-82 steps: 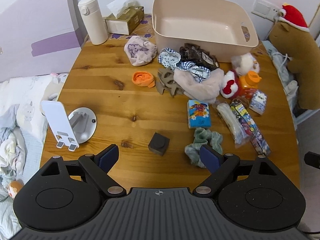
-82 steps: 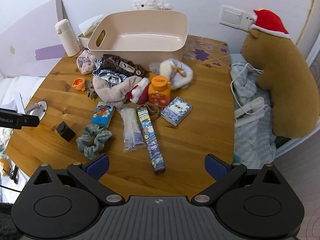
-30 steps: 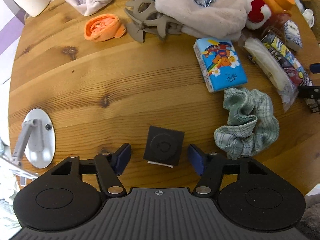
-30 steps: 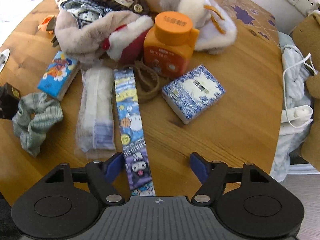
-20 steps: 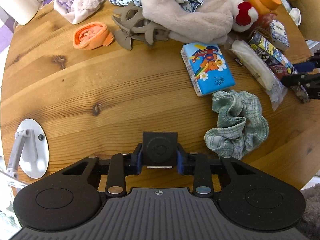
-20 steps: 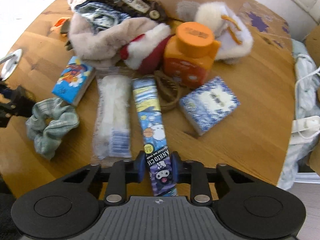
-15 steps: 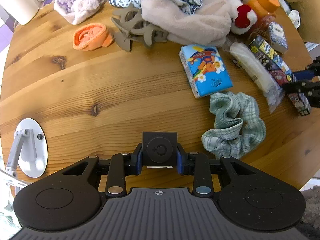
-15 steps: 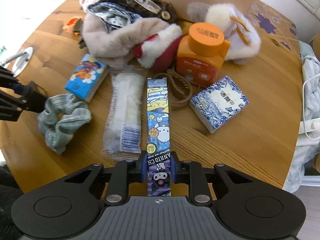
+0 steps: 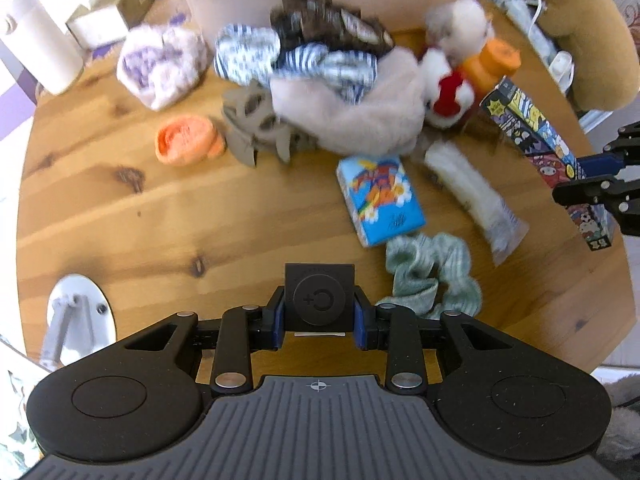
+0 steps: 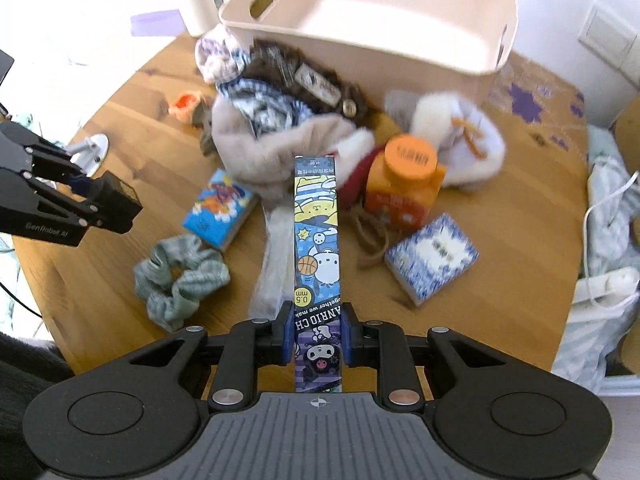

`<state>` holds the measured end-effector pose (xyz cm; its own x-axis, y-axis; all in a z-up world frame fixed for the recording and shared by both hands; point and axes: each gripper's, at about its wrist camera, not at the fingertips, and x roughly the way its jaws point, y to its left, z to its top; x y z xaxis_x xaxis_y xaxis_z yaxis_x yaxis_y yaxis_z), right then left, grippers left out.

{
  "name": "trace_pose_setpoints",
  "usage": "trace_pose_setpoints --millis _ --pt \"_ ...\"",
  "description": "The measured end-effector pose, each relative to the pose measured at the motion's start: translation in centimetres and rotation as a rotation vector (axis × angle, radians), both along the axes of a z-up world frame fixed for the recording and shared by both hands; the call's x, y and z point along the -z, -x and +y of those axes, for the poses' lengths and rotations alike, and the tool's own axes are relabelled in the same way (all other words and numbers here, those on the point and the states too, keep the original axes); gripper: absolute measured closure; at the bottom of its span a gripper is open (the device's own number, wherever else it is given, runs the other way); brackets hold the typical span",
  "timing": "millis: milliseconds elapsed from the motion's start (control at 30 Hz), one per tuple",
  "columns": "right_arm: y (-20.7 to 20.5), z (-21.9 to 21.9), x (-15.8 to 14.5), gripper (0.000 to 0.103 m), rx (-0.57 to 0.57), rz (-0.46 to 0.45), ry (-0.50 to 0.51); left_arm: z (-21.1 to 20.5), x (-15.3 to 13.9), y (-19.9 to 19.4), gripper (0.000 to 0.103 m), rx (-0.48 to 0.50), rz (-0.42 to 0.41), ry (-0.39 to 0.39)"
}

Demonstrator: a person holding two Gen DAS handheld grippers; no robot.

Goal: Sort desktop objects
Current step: 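Carry both held items over the beige basket and open both tools to drop them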

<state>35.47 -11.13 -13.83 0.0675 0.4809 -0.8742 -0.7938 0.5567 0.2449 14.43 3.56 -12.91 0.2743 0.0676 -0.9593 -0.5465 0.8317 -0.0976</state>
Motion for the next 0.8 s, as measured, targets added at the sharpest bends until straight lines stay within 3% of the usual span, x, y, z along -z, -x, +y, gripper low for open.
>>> trace_pose_setpoints --millis 367,800 --pt "-2.6 0.1 -3.7 0.081 0.123 -0.130 -0.068 4.2 -6.2 -2.4 0.071 -0.079 -0.123 -0.125" --pt "-8.6 1.1 -7.9 0.081 0.239 -0.285 -0.126 11.2 -11.0 -7.2 0.071 -0.112 -0.223 -0.272"
